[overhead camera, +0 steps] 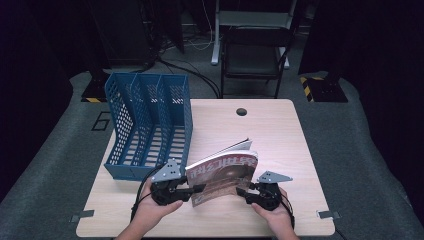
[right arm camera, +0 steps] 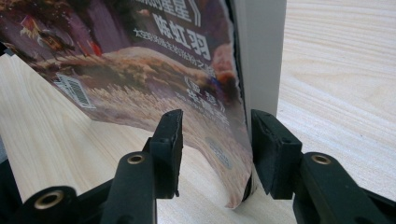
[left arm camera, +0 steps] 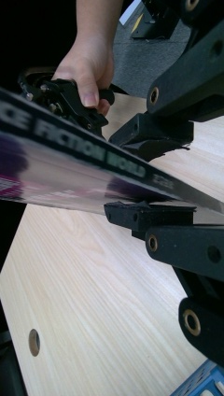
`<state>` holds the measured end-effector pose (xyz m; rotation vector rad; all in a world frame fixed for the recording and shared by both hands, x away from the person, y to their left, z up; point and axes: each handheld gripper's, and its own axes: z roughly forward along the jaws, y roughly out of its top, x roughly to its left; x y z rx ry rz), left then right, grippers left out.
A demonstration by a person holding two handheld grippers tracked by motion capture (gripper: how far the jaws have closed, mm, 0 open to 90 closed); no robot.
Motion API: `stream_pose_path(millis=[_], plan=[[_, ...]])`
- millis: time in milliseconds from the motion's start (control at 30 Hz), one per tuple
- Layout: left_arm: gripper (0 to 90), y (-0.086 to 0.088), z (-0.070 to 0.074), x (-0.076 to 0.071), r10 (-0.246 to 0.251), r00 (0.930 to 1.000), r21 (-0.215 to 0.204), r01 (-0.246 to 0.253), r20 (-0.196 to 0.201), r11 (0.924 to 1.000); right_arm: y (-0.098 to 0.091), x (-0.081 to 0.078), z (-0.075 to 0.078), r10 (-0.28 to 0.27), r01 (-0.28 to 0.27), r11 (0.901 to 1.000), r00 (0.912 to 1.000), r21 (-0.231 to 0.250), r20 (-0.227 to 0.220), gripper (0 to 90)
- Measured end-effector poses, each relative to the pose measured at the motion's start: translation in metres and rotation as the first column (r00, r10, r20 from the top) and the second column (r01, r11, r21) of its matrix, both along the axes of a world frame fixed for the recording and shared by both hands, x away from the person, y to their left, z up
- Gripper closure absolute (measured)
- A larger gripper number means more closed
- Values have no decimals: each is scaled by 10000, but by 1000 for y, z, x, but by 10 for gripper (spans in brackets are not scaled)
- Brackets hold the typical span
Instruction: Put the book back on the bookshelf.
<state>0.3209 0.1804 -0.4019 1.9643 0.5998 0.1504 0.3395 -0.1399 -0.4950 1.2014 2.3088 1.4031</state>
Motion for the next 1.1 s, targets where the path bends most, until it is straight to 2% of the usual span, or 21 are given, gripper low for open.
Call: stream_pose_path(millis=[100,267,433,533,700,800,967,1100], plan=[[665,0,5,1,3,9999,200,-6,131,9998,0,0,0,-18,18,10000,10000,-11,21,556],[657,-2,13,2,39,9999,259,-36,-130,9997,0,0,1,2,-1,9999,10000,-114,97,552],[657,-3,20,4,298,9993,51,-297,-233,9995,0,-1,1,-17,18,9999,10000,-119,86,551],[632,-3,23,6,271,9991,-11,-271,-333,9996,0,-1,1,-11,12,9999,10000,-125,91,551],[628,-6,29,7,173,9998,339,-169,-117,9993,0,-1,1,14,-13,9999,10000,-118,95,551],[622,-7,33,8,62,9999,353,-56,-158,9994,0,-1,1,7,-6,9999,10000,-123,75,550],[638,-9,40,8,179,9998,386,-178,-11,9991,0,-1,0,37,-35,9999,9999,-125,103,545],[600,-10,44,9,495,9986,478,-502,170,9976,1,-1,0,28,-28,10000,10000,-34,34,540]])
